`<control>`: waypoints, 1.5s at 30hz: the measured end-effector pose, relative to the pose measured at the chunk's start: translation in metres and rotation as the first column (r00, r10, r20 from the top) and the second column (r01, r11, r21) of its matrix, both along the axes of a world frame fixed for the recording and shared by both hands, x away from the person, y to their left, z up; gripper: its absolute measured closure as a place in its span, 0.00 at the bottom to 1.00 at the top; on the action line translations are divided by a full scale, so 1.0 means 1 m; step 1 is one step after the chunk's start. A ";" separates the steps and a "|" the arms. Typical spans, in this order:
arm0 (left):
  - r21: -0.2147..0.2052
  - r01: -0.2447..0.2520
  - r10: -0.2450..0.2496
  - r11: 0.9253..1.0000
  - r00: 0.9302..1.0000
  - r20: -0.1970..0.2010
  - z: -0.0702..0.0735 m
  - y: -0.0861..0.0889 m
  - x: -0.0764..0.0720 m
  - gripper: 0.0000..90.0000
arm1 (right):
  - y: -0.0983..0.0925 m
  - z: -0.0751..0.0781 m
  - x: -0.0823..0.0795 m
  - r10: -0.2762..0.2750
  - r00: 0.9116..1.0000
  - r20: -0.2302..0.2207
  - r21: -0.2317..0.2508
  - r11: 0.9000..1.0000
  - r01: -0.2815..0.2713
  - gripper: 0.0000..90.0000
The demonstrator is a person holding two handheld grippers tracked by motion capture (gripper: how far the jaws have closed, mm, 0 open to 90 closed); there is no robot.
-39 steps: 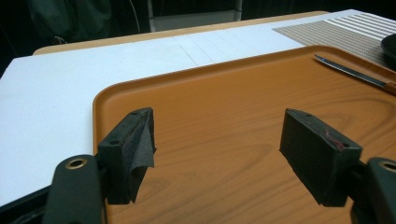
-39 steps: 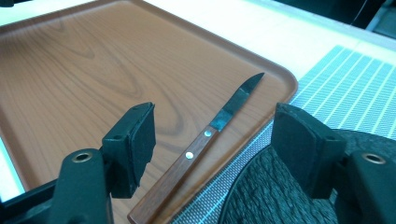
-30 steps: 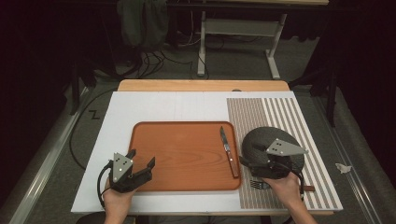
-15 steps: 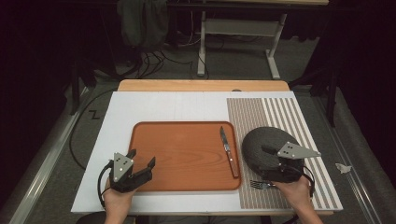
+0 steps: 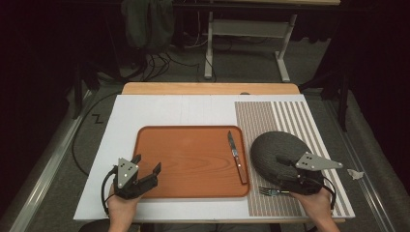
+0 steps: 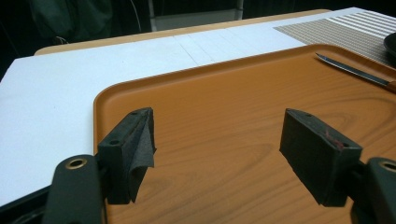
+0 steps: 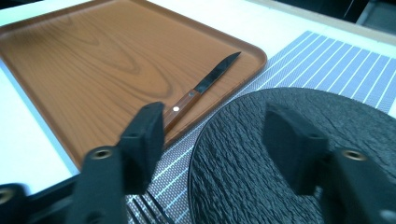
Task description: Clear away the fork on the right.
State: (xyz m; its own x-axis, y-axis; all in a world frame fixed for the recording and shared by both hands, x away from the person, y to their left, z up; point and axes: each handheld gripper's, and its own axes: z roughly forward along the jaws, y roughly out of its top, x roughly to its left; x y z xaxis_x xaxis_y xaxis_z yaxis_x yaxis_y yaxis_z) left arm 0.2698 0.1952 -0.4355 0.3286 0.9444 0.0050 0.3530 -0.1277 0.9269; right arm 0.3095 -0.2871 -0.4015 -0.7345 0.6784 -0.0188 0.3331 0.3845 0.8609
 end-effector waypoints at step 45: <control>0.005 0.000 0.001 1.000 1.000 -0.009 -0.001 -0.001 0.002 0.30 | -0.065 -0.001 -0.024 -0.166 0.964 -0.206 -0.328 0.940 0.092 0.68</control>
